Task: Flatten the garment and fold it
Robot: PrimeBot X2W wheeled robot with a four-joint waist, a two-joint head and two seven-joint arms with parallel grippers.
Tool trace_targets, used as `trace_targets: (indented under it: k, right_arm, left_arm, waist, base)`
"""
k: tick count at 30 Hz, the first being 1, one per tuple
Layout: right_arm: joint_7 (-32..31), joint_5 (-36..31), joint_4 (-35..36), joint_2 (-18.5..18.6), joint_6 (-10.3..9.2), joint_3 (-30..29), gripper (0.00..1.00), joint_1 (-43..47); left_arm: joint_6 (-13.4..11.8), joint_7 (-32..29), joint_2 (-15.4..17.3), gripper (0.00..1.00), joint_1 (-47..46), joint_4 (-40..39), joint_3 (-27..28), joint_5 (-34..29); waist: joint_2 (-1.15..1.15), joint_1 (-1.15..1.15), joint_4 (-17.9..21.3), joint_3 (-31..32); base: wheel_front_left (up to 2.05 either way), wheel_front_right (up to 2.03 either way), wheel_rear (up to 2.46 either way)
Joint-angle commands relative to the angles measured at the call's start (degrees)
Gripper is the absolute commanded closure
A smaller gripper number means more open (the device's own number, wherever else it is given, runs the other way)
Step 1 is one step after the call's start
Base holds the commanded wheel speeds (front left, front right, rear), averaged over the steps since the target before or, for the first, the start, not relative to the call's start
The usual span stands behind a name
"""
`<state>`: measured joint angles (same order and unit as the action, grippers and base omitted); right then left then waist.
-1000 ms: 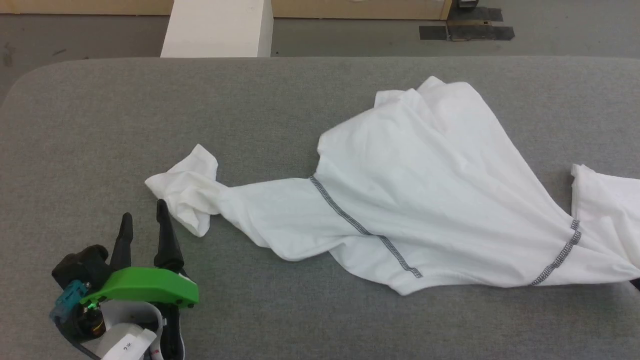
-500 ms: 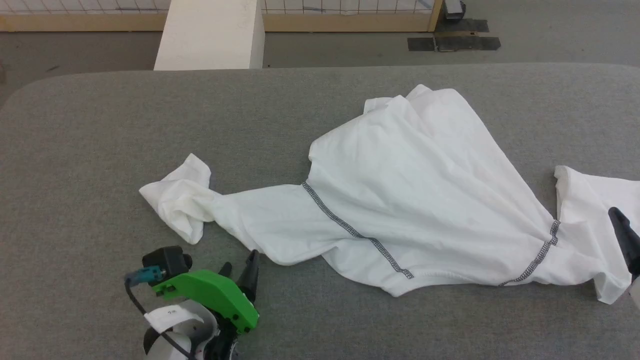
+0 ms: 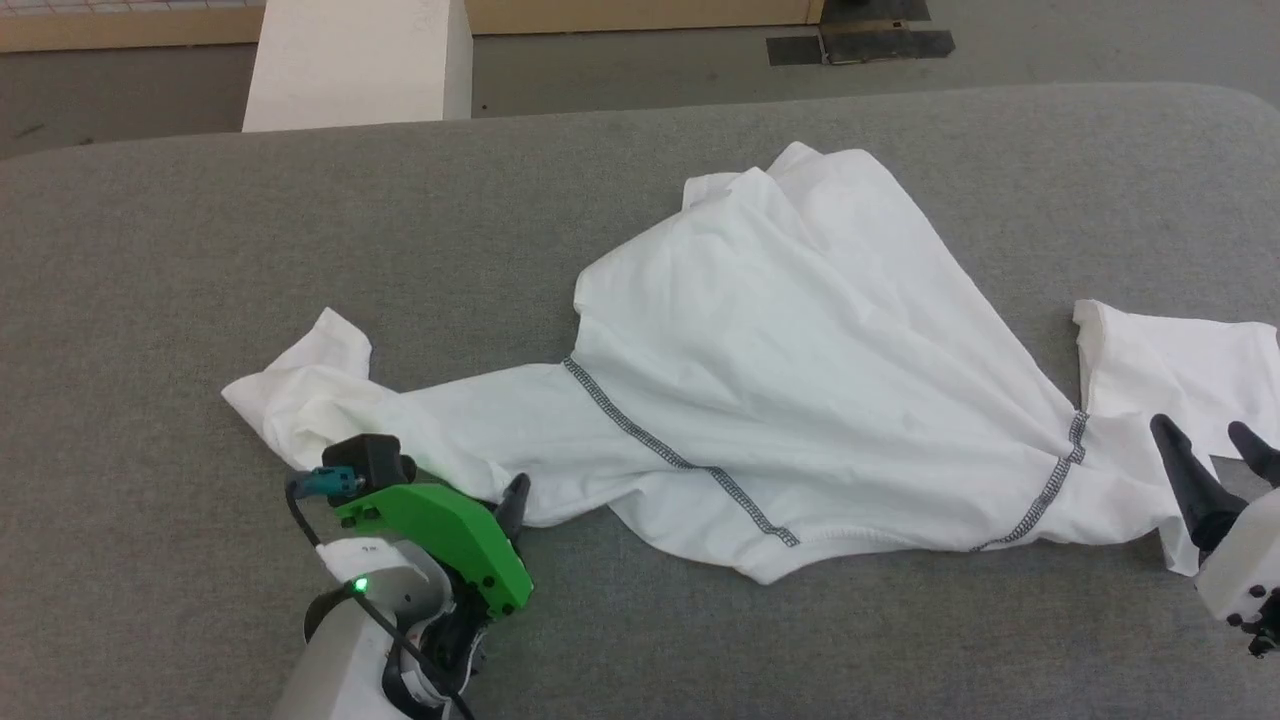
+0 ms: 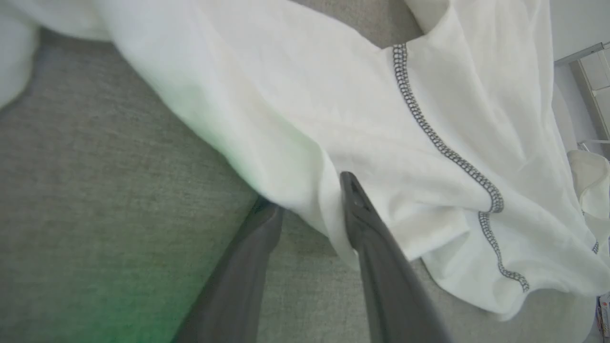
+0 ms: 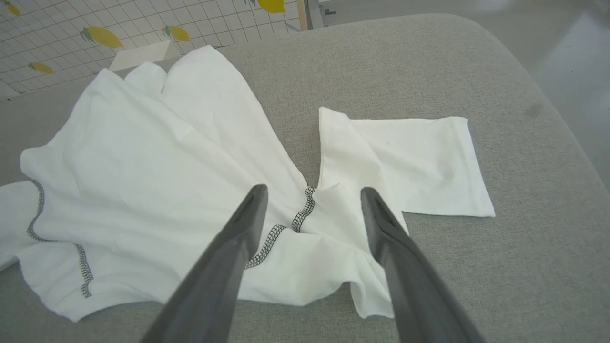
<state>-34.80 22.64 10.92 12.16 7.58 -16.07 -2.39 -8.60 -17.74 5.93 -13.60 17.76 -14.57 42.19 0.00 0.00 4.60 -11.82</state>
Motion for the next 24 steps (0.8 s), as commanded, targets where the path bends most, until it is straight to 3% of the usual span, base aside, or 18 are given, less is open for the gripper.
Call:
trace_targets:
  k: [1, 6, 11, 17, 22, 23, 24]
  right_arm:
    - [0.49, -0.41, -0.28, -0.15, -0.09, 0.35, 0.0, -0.96]
    - [0.74, -0.52, -1.07, 0.21, -0.09, 1.75, 0.0, -0.56]
    - [1.16, -0.52, -2.09, -0.12, -0.09, 2.85, 0.0, -0.09]
    - [1.69, -1.97, -3.16, 0.17, -0.09, 3.63, 0.0, 0.34]
    - [2.05, -2.26, -3.66, -0.27, -0.09, 4.72, 0.0, -0.23]
    - [2.1, -2.26, -3.81, -0.32, -0.09, 4.99, 0.0, -0.35]
    - [2.16, -2.26, -3.96, -0.31, -0.09, 5.17, 0.0, -0.44]
  left_arm:
    - [0.42, -0.84, -0.06, 1.0, 1.44, 1.77, -0.55, 1.01]
    - [2.84, 1.96, 1.31, 1.0, 4.04, -0.7, 1.03, 2.27]
    - [2.04, 1.45, 4.49, 1.0, 10.07, -7.34, 4.16, 4.15]
    - [-2.29, -5.06, 9.57, 1.0, 17.3, -16.85, 6.58, 5.29]
    - [-7.38, -8.18, 12.55, 1.0, 20.2, -20.6, 8.1, 3.63]
    - [-7.91, -8.09, 12.38, 0.89, 20.31, -21.0, 8.41, 3.7]
    - [-8.04, -7.83, 11.94, 0.42, 20.25, -21.33, 8.68, 4.09]
  waist:
    - [0.0, 0.0, -0.31, 0.25]
    - [0.0, 0.0, -1.59, 1.04]
    - [0.0, 0.0, -3.34, 1.87]
    - [0.0, 0.0, -5.03, 2.48]
    - [0.0, 0.0, -5.34, 2.31]
    - [0.0, 0.0, -5.29, 2.25]
    - [0.0, 0.0, -5.25, 2.23]
  base:
    - [0.0, 0.0, 0.0]
    - [0.0, 0.0, 0.0]
    - [0.0, 0.0, 0.0]
    - [0.0, 0.0, 0.0]
    - [0.0, 0.0, 0.0]
    - [0.0, 0.0, 0.0]
    - [0.0, 0.0, 0.0]
